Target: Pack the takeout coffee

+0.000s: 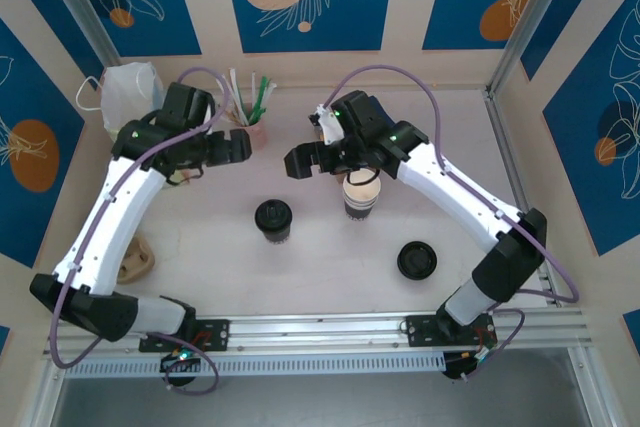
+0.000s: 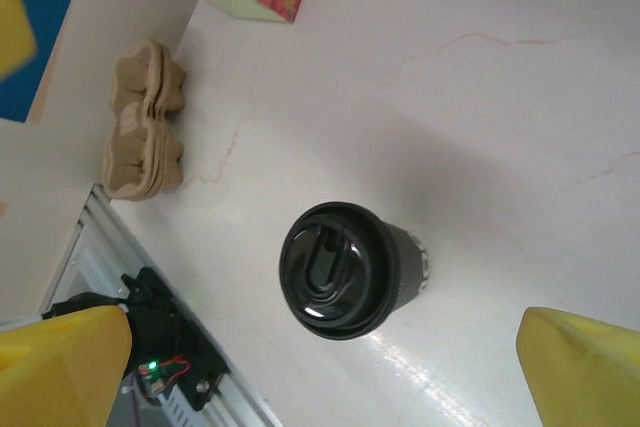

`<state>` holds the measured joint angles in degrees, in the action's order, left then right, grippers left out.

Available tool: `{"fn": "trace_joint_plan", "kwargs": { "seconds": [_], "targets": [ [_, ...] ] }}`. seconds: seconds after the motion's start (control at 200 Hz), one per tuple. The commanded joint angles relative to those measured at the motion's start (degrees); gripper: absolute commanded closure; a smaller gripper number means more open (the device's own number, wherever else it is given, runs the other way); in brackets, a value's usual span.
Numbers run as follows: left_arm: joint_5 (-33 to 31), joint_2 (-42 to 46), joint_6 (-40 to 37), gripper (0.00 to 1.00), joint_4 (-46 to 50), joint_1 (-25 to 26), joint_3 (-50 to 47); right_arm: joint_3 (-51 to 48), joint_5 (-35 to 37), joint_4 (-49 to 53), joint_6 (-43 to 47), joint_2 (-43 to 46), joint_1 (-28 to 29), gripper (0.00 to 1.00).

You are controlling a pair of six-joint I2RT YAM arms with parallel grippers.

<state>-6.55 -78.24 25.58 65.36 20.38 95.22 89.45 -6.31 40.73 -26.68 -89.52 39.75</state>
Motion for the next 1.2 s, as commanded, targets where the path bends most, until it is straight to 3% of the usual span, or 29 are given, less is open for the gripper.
{"fn": "trace_joint_plan", "kwargs": {
  "seconds": [0.0,0.12,0.345,0.585,0.905,1.075,1.195],
  "targets": [
    [-7.79,-2.37,-3.99,0.0,6.82,-3.14,6.73,-2.04,5.08,-1.08,-0.39,4.02,-0.46,0.01],
    [-10.66,-5.32,-6.46,0.02,6.9,-6.43,12.35,-4.01,4.99,-1.42,-0.98,6.33,-0.98,0.01],
    [-15.38,-9.86,-8.54,0.2,2.85,-14.0,17.92,-6.54,4.59,-1.3,-2.15,8.36,-1.25,0.01],
    [-14.03,-16.52,-8.13,0.33,-2.86,-19.47,20.76,-6.2,4.49,0.55,-2.16,8.56,-1.93,0.01],
    [-10.74,-25.3,-10.51,0.36,-5.51,-23.69,23.46,-7.03,4.46,0.76,-3.12,8.69,-3.58,0.01],
    [-6.87,-28.37,-12.86,0.43,-7.19,-23.82,24.4,-7.41,4.28,0.58,-3.72,8.56,-4.51,0.01],
    [-4.6,-29.25,-12.94,0.6,-7.3,-23.86,24.58,-7.21,4.06,0.4,-3.92,8.35,-4.96,0.01]
  ]
}}
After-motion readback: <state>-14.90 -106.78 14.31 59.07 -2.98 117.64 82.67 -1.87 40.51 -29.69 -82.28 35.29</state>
